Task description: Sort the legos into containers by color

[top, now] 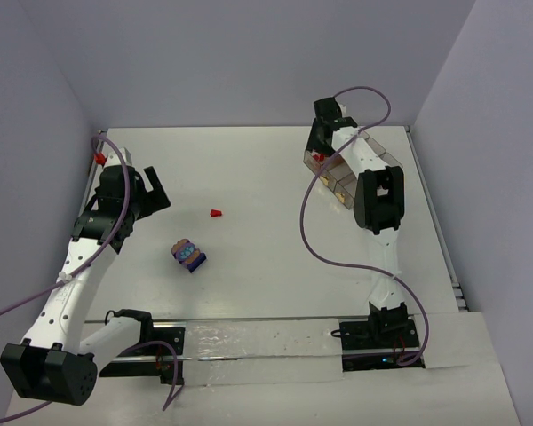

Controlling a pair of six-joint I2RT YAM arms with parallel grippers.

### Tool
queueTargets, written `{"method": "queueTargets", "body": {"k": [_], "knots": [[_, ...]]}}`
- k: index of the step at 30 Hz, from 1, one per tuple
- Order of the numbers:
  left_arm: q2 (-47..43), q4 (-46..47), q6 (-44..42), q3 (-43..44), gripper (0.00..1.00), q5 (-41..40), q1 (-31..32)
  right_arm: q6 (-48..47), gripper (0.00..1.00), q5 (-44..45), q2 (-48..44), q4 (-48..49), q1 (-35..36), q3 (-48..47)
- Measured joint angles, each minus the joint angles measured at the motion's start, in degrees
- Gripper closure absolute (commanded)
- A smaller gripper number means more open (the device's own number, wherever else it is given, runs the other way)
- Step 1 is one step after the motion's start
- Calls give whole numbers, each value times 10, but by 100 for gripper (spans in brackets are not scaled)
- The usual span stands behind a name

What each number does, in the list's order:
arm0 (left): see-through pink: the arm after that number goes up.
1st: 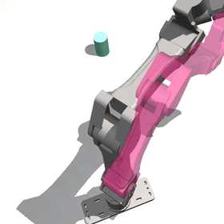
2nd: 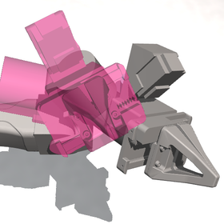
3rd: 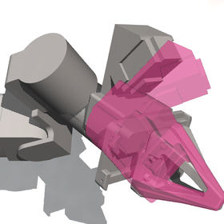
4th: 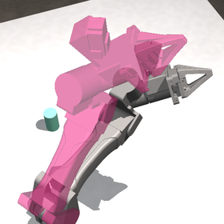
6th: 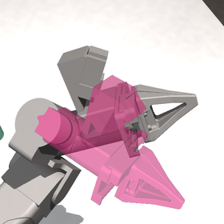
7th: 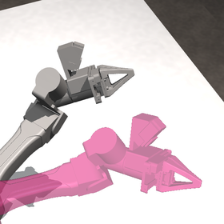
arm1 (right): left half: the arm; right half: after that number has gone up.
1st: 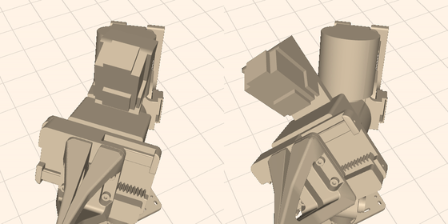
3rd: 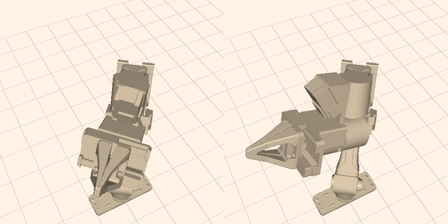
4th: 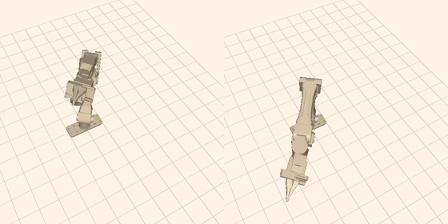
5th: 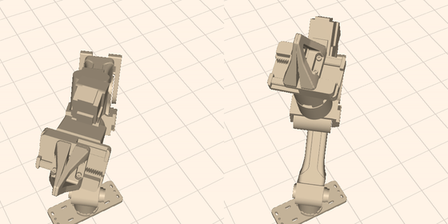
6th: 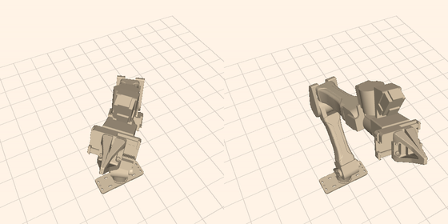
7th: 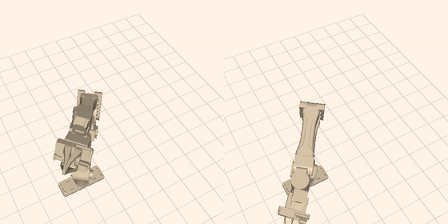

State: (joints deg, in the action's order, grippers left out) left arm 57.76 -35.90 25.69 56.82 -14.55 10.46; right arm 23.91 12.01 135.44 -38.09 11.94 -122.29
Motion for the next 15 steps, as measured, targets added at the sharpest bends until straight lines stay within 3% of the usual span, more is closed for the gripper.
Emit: {"method": "queueTargets", "body": {"k": [5, 15], "knots": [[0, 0, 0, 0, 1, 0, 0, 1, 22, 1, 0, 0, 0, 3], [0, 0, 0, 0, 1, 0, 0, 3, 20, -10, -32, 20, -1, 37]]}}
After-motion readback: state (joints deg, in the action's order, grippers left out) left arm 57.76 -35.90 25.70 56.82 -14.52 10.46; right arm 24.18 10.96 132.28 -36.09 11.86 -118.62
